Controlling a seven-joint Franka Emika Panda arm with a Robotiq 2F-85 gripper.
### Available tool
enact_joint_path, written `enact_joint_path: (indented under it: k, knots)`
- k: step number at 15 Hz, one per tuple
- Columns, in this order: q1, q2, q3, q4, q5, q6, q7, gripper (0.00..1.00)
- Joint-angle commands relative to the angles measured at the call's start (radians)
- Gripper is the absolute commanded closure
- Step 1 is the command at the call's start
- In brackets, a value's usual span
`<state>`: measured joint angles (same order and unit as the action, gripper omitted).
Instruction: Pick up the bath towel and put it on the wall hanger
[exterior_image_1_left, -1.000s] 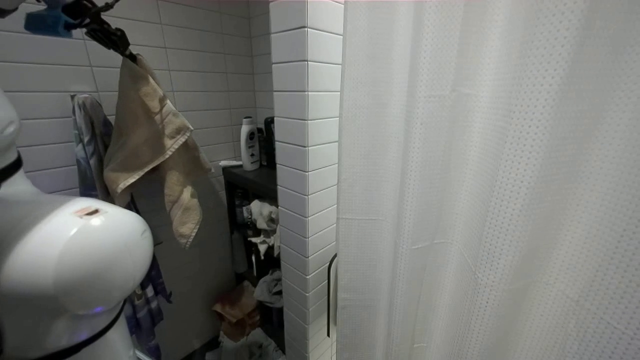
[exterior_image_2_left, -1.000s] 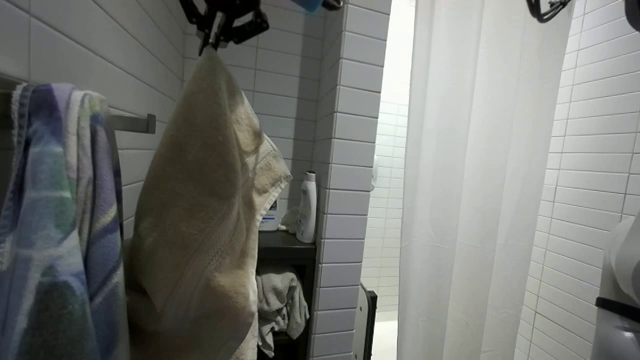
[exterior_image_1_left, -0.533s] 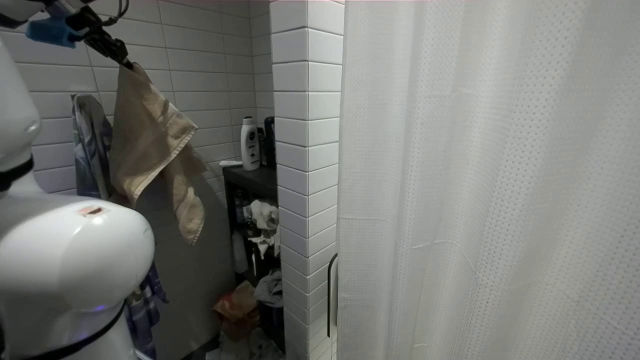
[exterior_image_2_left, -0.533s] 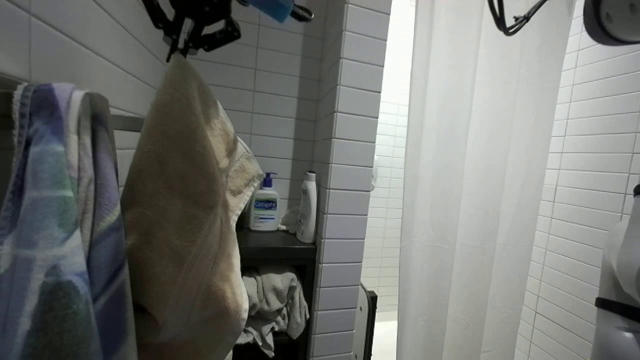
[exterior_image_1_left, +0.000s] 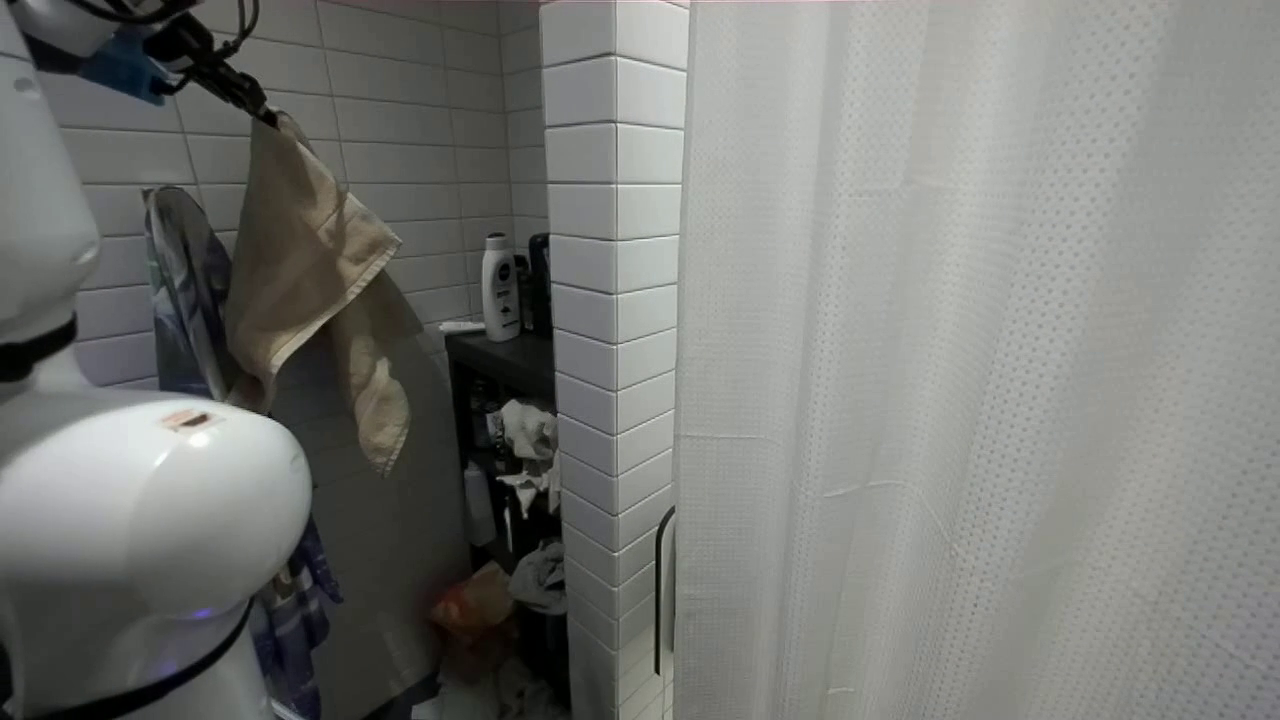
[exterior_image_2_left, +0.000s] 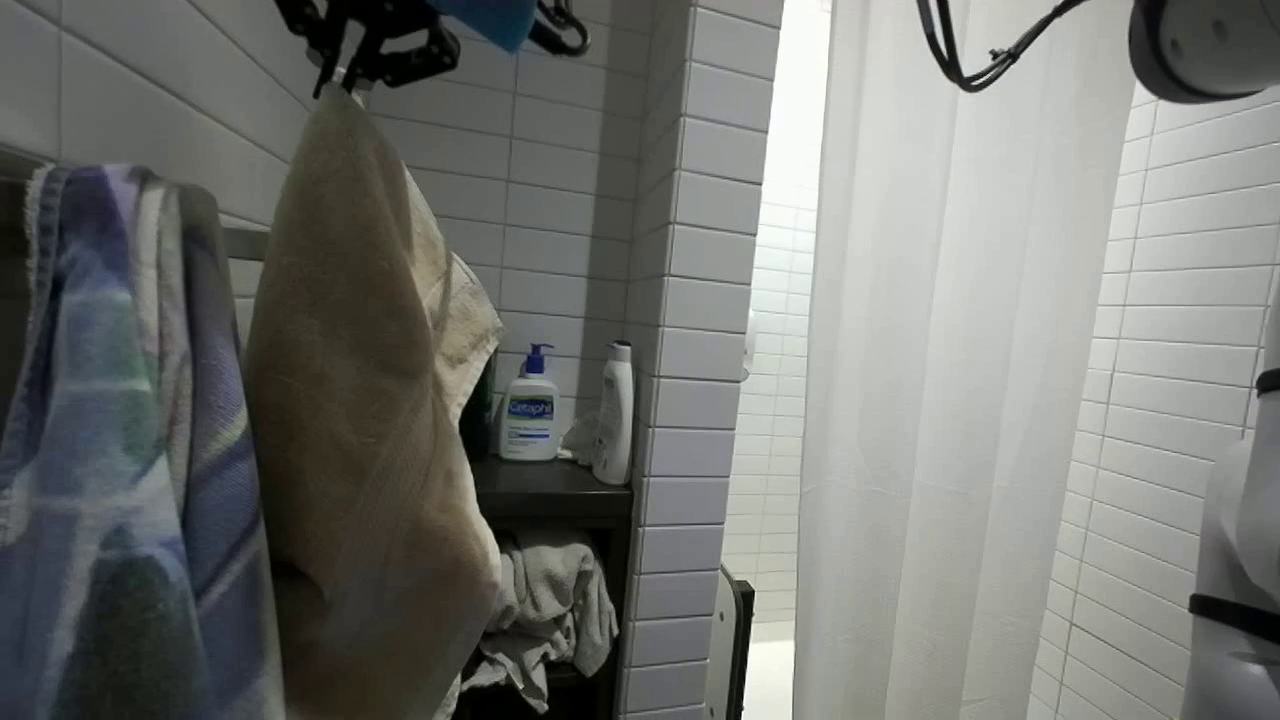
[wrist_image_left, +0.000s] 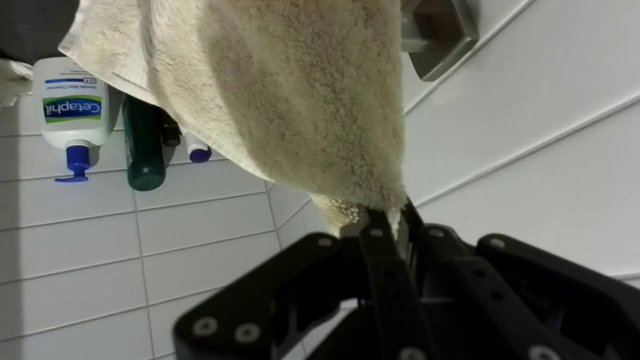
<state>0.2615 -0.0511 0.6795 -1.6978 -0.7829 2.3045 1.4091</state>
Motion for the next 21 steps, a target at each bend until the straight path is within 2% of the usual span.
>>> enact_joint_path:
  k: [1, 5, 9, 15, 21]
  knots:
    - [0.042, 0.058, -0.042, 0.056, -0.099, 0.02, 0.099, 0.98]
    - [0.099, 0.118, -0.076, 0.105, -0.205, -0.008, 0.231, 0.98]
    - [0.171, 0.17, -0.112, 0.161, -0.27, -0.031, 0.296, 0.98]
    - [0.251, 0.199, -0.166, 0.222, -0.244, -0.05, 0.306, 0.98]
    - [0.284, 0.159, -0.193, 0.267, -0.239, -0.042, 0.346, 0.98]
